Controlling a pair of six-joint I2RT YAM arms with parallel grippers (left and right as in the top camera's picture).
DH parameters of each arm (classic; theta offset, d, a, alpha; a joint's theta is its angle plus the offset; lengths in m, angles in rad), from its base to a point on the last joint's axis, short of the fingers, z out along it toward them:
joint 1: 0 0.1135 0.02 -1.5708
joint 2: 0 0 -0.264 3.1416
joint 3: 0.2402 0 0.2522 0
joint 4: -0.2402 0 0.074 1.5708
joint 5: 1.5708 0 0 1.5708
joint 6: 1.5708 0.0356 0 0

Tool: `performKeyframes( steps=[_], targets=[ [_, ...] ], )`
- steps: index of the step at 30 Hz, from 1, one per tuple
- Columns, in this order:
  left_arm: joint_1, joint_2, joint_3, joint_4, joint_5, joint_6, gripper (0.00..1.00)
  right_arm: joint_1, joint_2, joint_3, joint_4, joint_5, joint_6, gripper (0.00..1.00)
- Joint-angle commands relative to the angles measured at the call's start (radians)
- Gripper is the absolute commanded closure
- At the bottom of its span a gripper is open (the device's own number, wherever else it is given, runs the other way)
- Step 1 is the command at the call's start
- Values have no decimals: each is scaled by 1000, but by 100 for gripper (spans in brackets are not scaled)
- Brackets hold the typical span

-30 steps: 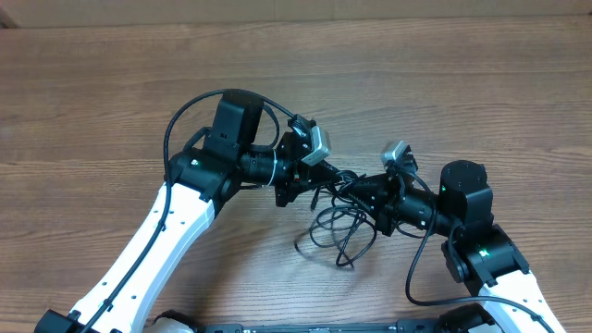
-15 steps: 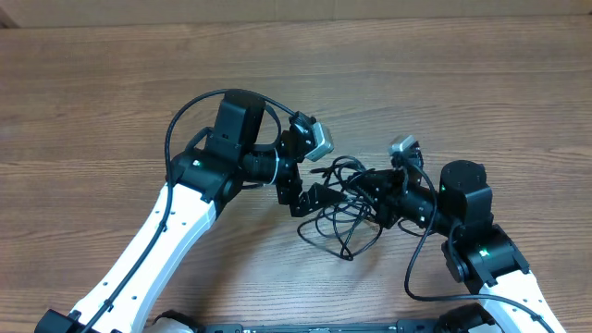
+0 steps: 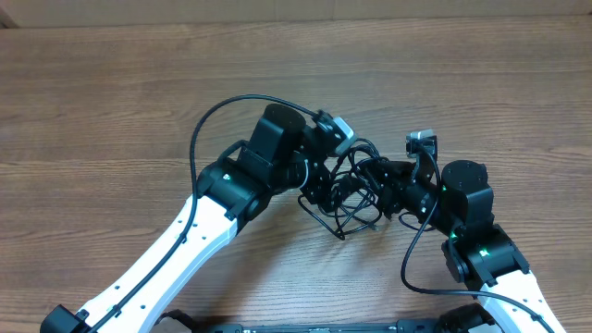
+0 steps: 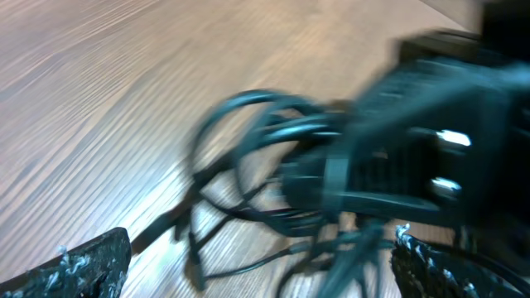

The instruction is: Untangle cables

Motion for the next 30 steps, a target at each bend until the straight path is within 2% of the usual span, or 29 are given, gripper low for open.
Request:
performKeyframes(
  steps=[1, 7, 10, 16, 30],
  targets=[
    [21, -18, 15, 14, -80, -149, 1, -3, -10, 7, 23, -11, 3, 96],
    [25, -18, 15, 82, -43, -226, 0, -3, -10, 7, 41, -98, -56, 96],
    [26, -18, 15, 79, -43, -299, 1, -3, -10, 7, 56, -142, -92, 96],
    [23, -18, 15, 58, -40, -374, 0, -3, -10, 7, 66, -142, -92, 96],
    [23, -18, 15, 65, -137, -421, 0, -3, -10, 7, 117, -36, -90, 96]
  ],
)
